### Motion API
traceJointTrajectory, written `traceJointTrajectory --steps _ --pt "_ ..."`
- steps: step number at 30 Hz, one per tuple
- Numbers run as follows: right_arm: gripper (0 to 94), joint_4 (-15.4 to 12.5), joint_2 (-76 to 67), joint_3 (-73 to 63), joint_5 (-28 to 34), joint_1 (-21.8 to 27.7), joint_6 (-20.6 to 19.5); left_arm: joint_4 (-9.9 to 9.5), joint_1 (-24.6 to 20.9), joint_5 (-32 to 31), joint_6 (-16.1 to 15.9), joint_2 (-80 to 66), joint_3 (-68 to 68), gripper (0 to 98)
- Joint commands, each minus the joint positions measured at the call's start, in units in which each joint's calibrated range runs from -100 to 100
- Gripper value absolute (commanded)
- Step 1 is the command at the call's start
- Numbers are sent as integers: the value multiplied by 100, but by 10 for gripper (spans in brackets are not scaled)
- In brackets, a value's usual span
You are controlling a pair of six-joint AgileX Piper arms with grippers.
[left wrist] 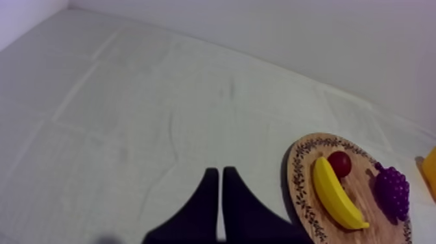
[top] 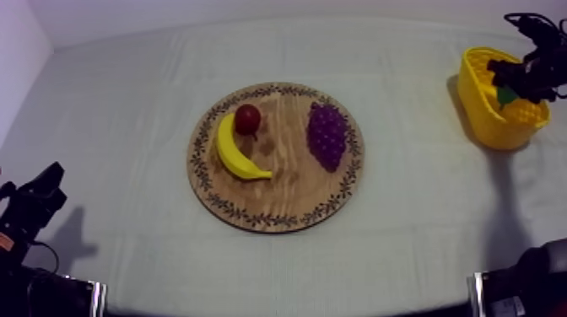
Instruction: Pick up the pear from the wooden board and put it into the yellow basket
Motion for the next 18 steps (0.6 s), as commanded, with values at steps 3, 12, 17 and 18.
traceJointTrajectory --steps 3,12,17,18 --pt "396 -15 18 30 35 3 18 -2 1 1 0 0 2 1" --pt "617 -25 -77 94 50 -37 -31 -2 1 1 -2 0 2 1" --pt "612 -33 -219 182 -23 -61 -32 -2 1 1 -1 0 2 1" --pt "596 -39 -268 212 -52 -64 -33 -2 1 1 0 0 2 1"
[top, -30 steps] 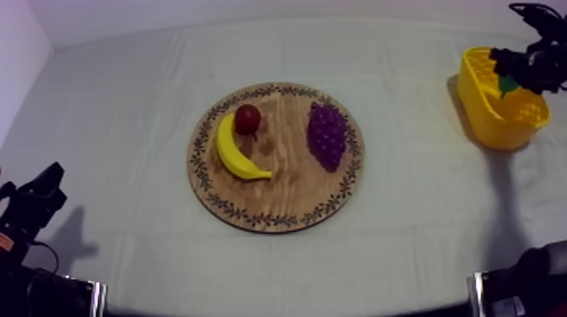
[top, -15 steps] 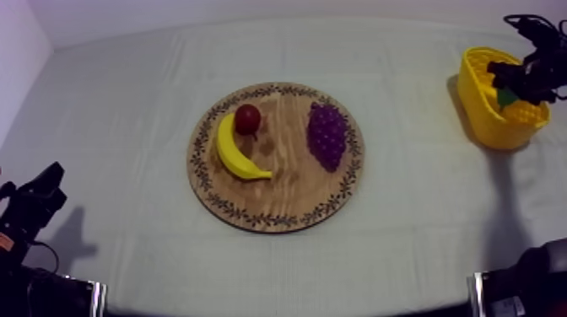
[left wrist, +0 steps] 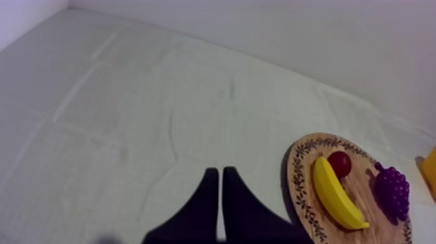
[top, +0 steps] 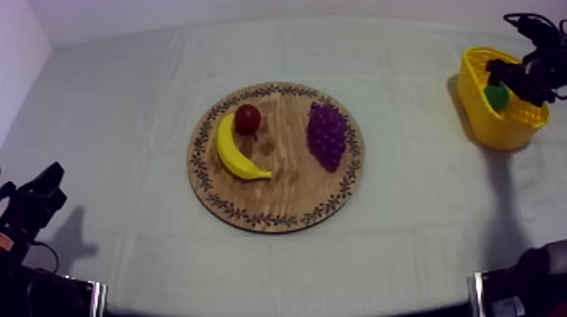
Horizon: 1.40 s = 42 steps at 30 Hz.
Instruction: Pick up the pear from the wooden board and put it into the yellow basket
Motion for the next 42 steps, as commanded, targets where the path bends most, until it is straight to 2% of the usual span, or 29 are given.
traceJointTrajectory --steps 1,6,11,14,18,25,32,34,36,38,42 --pt "574 -20 -94 51 -82 -6 0 -2 1 1 0 0 2 1" --pt "362 -205 -556 346 -395 6 92 -2 1 1 -1 0 2 1" --pt "111 -774 -1301 732 -677 -74 425 -2 1 1 -2 0 2 1" --pt "41 -1248 -1814 1003 -731 -220 710 -2 1 1 0 0 2 1" --pt "14 -2132 -2536 1547 -833 -495 1386 -2 1 1 1 0 2 1" --pt "6 -3871 -3866 2655 -1009 -1022 2790 -2 1 1 1 0 2 1" --pt "5 -5257 -5113 3676 -958 -1336 4058 -2 1 1 1 0 2 1" --pt "5 -5578 -5414 3950 -949 -1389 4374 -2 1 1 1 0 2 1" --pt "5 -5767 -5729 4255 -945 -1429 4568 -2 1 1 0 0 2 1" --pt "5 -5859 -6062 4554 -916 -1452 4677 -2 1 1 0 0 2 1" --pt "3 -5923 -6693 4817 -429 -1207 4723 -2 1 1 0 0 2 1"
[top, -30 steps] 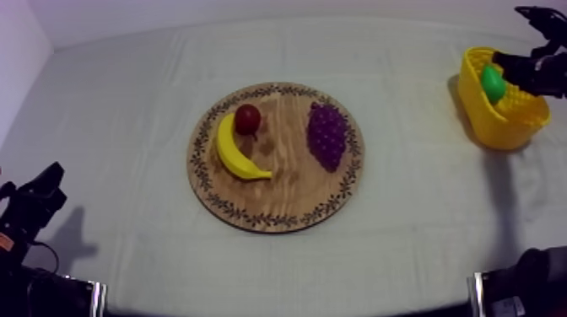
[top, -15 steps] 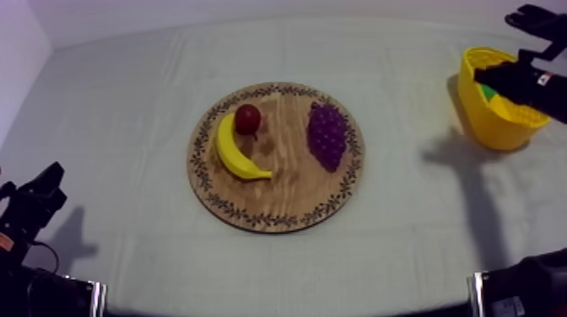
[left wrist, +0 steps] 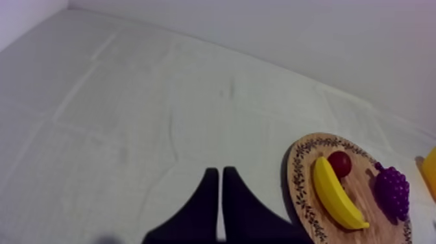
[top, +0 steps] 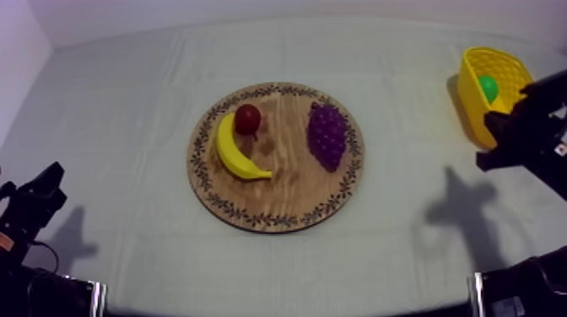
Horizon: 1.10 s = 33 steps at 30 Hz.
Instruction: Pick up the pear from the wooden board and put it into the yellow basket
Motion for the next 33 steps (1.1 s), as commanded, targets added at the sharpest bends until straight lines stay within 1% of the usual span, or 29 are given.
traceJointTrajectory --steps 1,11,13,14,15,18,19,23,25,30,33 --pt "3 -25 -512 99 318 185 142 -2 1 1 0 0 2 1" --pt "2 -38 -1571 296 1027 457 101 -2 1 1 -3 0 2 1" --pt "2 51 -1796 329 1264 522 -2 -2 1 1 -1 0 2 1" --pt "2 159 -1917 347 1396 546 -120 -2 1 1 -2 0 2 1" --pt "2 324 -2045 367 1540 556 -302 -2 1 1 -2 0 2 1" --pt "2 955 -2412 414 2010 518 -997 -2 1 1 0 0 2 1" --pt "2 1122 -2511 423 2165 509 -1184 -2 1 1 -1 0 2 1" --pt "2 1606 -2915 469 2715 491 -1698 -2 1 1 0 0 2 1" --pt "2 1789 -3140 495 2970 469 -1877 -2 1 1 -2 0 2 1" --pt "2 2125 -3679 551 3476 454 -2181 -2 1 1 -1 0 2 1" --pt "2 2248 -3922 563 3649 443 -2272 -2 1 1 -1 0 2 1"
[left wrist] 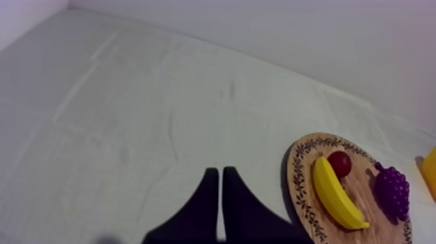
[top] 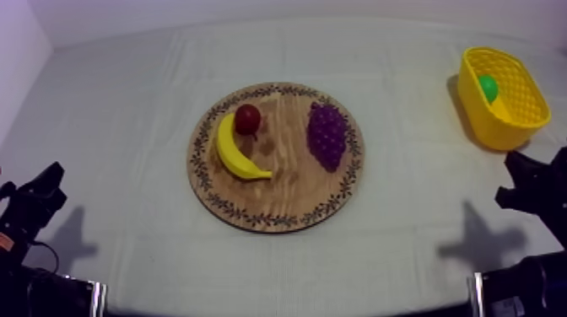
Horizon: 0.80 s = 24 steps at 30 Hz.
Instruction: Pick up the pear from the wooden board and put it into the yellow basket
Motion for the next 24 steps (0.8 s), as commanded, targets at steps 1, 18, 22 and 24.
traceJointTrajectory --steps 1,18,22,24 --pt "2 77 -174 5 70 -4 -143 -2 1 1 0 0 2 1" --pt "5 371 -299 302 -251 116 210 -2 1 1 -1 0 2 1" --pt "4 375 -299 308 -260 117 276 -2 1 1 -1 0 2 1" --pt "3 376 -299 309 -262 117 283 -2 1 1 1 0 2 1"
